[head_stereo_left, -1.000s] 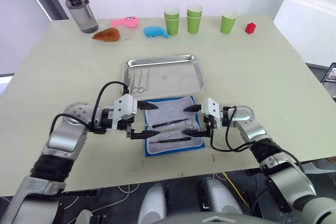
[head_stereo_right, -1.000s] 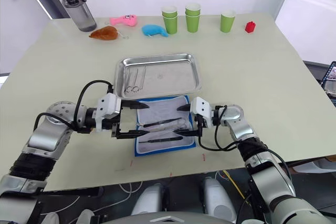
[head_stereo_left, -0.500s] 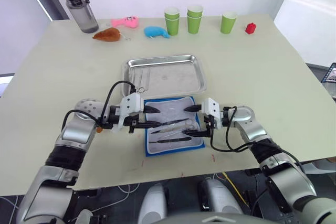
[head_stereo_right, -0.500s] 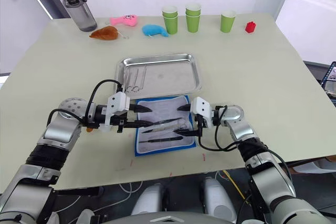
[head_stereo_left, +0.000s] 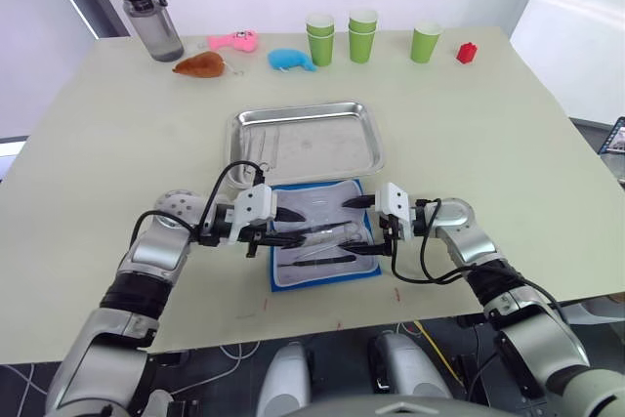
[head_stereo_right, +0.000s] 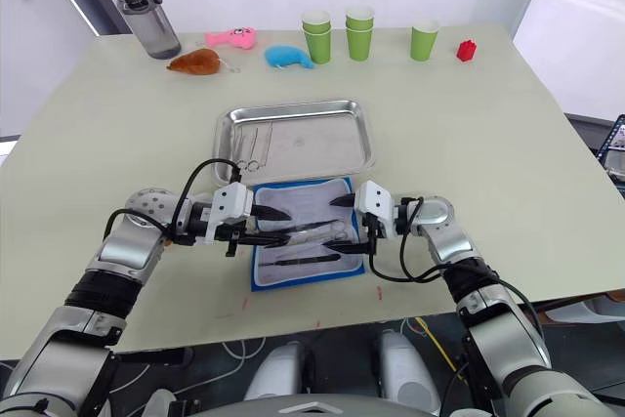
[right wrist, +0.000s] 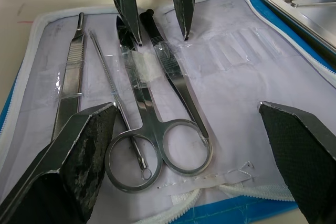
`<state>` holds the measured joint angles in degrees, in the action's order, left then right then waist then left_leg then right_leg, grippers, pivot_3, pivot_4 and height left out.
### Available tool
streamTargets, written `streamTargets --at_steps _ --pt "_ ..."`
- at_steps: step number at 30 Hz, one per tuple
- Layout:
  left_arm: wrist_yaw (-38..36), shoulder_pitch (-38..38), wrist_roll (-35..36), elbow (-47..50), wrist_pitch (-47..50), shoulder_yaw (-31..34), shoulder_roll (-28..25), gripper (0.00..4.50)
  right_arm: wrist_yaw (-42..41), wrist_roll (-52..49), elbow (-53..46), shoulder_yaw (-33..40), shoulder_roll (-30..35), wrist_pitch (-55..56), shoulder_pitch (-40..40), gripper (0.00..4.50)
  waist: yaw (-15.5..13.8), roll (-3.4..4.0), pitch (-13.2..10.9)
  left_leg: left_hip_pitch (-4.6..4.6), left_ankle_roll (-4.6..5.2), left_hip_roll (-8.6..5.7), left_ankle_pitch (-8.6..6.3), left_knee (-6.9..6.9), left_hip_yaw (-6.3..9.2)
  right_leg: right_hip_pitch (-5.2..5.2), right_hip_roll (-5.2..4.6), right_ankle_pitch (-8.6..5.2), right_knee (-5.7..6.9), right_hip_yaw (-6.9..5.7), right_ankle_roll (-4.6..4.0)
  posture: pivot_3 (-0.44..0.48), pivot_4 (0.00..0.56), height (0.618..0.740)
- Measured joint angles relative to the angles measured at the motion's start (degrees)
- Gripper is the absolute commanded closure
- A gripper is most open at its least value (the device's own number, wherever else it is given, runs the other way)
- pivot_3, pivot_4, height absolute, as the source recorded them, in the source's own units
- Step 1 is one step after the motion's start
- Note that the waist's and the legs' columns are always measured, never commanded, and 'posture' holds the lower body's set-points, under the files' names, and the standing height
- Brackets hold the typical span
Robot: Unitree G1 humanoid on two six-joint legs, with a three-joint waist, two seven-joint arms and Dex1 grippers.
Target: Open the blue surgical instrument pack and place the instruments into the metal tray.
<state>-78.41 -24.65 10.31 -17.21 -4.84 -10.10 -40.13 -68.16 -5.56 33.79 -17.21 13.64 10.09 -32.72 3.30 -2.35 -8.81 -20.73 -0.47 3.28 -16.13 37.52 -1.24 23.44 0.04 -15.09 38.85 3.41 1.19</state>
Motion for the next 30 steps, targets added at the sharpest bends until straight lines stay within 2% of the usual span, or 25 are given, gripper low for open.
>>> streamTargets --at_steps 9,10,12,14,24,30 --pt "-0.05 -1.8 -1.47 -4.2 -2.34 -0.73 2.12 2.65 0.32 0.0 -0.12 0.15 0.47 -0.43 0.42 0.0 -0.65 0.24 0.38 0.04 0.0 -0.03 0.0 0.0 -0.03 -0.03 0.0 0.0 0.01 0.0 0.0 0.0 0.15 0.734" --pt "-0.07 -1.91 -1.51 -4.44 -2.45 -0.76 2.21 3.08 0.35 0.0 -0.14 0.15 0.49 -0.55 0.43 0.0 -0.7 0.27 0.4 0.04 0.0 -0.03 0.0 0.0 -0.04 -0.03 0.01 0.0 0.01 0.0 0.0 0.0 0.15 0.734" --pt "-0.08 -2.11 -1.69 -4.85 -2.69 -0.96 2.26 3.51 0.46 0.0 -0.23 0.15 0.52 -0.69 0.51 0.0 -0.77 0.29 0.46 0.04 0.0 -0.03 0.0 0.0 -0.03 -0.03 0.02 0.0 0.02 -0.02 0.0 0.0 0.15 0.734" --pt "-0.2 -2.1 -1.71 -5.11 -2.86 -1.21 2.29 4.3 0.62 0.0 -0.47 0.15 0.57 -0.73 0.71 0.0 -0.78 0.34 0.52 0.04 0.0 -0.03 0.0 0.01 -0.03 -0.03 0.02 0.0 0.02 -0.02 0.0 0.0 0.15 0.734" --pt "-1.33 -3.34 -1.8 -6.67 -2.93 -1.5 2.39 4.3 1.12 0.0 -1.12 0.15 0.6 -1.07 1.09 0.0 -0.78 0.38 0.55 0.03 0.01 -0.04 0.0 0.0 -0.02 -0.03 0.05 0.0 0.02 -0.02 0.0 0.0 0.15 0.734" --pt "-3.12 -4.18 -1.76 -5.5 0.16 -1.69 0.91 4.3 1.12 0.0 -1.25 0.14 0.58 -1.07 1.15 0.0 -0.74 0.37 0.55 0.02 0.01 -0.03 0.0 0.0 -0.01 -0.03 0.07 -0.01 0.01 -0.02 0.0 0.0 0.15 0.734"
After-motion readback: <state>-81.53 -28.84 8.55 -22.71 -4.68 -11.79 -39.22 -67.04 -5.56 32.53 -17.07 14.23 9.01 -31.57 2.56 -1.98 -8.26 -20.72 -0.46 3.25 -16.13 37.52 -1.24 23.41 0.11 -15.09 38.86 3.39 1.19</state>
